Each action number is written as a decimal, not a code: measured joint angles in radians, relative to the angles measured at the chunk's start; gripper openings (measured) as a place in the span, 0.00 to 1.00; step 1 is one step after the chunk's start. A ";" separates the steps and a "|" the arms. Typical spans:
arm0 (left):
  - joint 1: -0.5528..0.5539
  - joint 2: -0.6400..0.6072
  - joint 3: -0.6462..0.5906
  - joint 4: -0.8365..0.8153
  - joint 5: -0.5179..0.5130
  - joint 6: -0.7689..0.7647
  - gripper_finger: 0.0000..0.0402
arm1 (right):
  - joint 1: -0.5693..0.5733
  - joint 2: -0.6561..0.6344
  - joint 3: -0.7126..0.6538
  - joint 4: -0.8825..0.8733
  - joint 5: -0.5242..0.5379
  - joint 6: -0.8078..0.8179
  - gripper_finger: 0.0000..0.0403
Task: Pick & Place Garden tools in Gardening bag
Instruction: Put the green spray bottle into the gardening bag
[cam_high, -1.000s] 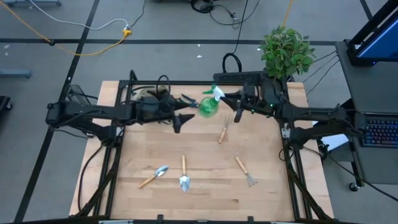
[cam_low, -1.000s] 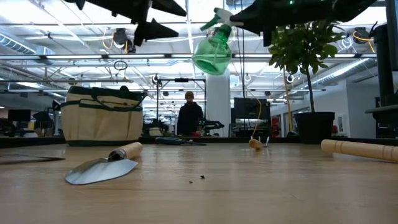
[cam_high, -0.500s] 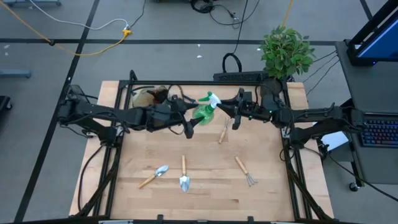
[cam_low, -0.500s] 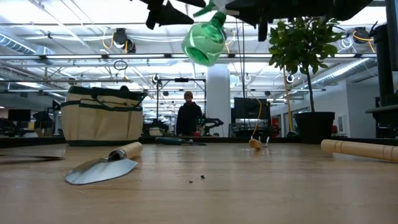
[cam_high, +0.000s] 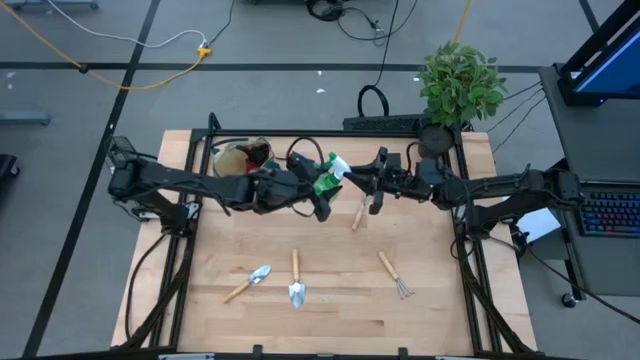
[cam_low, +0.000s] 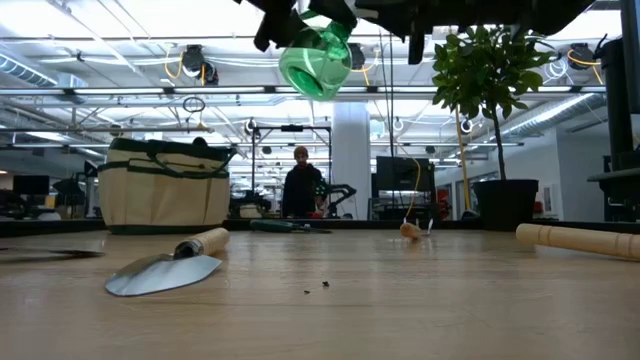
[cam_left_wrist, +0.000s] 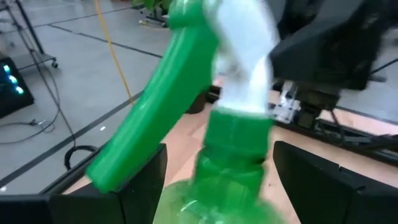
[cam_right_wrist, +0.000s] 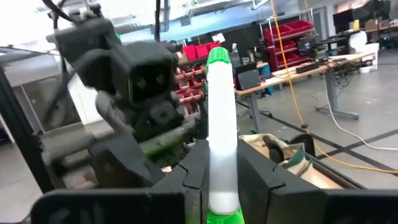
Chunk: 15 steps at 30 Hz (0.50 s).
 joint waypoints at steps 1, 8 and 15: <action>0.000 0.001 0.004 -0.004 -0.006 -0.003 0.74 | 0.004 0.007 0.000 0.007 0.001 0.000 0.11; -0.001 0.022 0.008 0.012 -0.077 -0.021 0.74 | 0.029 0.060 0.046 0.024 0.027 -0.001 0.11; -0.020 0.024 0.009 -0.001 -0.104 -0.052 0.63 | 0.030 0.060 0.049 0.016 0.008 0.000 0.11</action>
